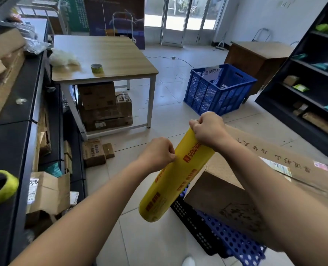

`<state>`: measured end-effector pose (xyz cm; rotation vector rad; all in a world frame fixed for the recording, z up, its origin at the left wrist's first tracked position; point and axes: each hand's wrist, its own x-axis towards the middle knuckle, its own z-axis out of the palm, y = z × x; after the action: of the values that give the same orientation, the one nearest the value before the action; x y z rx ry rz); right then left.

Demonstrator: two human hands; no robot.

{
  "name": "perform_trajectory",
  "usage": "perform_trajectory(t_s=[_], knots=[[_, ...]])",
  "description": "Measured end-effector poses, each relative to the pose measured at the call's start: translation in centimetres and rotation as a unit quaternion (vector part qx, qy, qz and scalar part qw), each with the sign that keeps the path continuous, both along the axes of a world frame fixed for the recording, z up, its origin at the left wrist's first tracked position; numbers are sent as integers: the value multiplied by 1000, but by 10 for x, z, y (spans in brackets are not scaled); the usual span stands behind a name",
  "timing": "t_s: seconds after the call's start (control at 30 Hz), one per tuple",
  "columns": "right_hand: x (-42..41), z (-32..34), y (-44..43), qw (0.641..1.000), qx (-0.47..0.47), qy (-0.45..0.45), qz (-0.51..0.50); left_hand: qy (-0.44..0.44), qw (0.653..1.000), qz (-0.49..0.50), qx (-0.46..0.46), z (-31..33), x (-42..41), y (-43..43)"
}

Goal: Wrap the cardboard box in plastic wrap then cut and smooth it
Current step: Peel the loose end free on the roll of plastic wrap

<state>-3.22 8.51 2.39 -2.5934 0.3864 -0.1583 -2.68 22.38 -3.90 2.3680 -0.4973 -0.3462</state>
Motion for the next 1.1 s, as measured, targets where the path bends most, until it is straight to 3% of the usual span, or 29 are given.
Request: perform_trajectory(t_s=[0.3,0.63,0.8,1.1], knots=[[-3,-12,5,1000,-11,15,-20,-48,997,43,29,-12,-13,-10],[-5,-18,-8,1000,-6,25,-15,47,994,55,-83,-27,1,3],[-3,-25,-9,999,-15,39,-29,159,962,72,-210,-31,5,14],[-6,-39,-2,998,8,62,-23,259,930,0,-260,-42,2,18]])
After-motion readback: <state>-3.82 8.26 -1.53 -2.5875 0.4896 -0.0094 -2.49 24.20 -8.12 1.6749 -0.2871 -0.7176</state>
